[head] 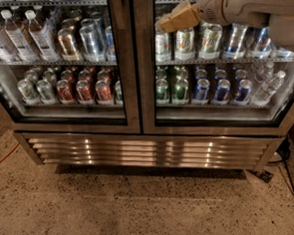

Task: Open right fridge door

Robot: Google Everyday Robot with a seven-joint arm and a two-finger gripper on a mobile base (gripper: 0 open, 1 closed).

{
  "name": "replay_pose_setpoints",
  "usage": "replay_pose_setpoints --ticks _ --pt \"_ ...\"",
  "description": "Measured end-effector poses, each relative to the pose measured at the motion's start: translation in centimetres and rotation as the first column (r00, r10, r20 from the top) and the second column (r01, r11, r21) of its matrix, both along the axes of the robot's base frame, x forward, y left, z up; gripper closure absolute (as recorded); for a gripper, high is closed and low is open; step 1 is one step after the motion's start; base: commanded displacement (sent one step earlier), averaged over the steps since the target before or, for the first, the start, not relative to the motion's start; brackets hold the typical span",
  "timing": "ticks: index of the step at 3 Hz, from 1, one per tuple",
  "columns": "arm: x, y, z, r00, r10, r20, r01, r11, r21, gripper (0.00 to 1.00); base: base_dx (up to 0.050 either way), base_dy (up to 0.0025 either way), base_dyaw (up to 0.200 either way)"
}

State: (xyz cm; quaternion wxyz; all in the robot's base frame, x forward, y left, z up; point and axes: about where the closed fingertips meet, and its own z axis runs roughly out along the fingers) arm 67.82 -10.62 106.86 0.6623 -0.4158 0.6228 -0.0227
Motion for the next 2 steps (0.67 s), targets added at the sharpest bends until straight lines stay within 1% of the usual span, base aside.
replay_pose_setpoints --ticks 1,2 --pt "0.9 -0.3 0.3 0.9959 -0.079 -0.044 0.085 0.985 0.152 0.00 0.000 0.00000 0.000" --pt "1.9 -1.1 0.6 0.9810 -0.169 -0.096 0.189 0.941 0.281 0.00 0.000 0.00000 0.000"
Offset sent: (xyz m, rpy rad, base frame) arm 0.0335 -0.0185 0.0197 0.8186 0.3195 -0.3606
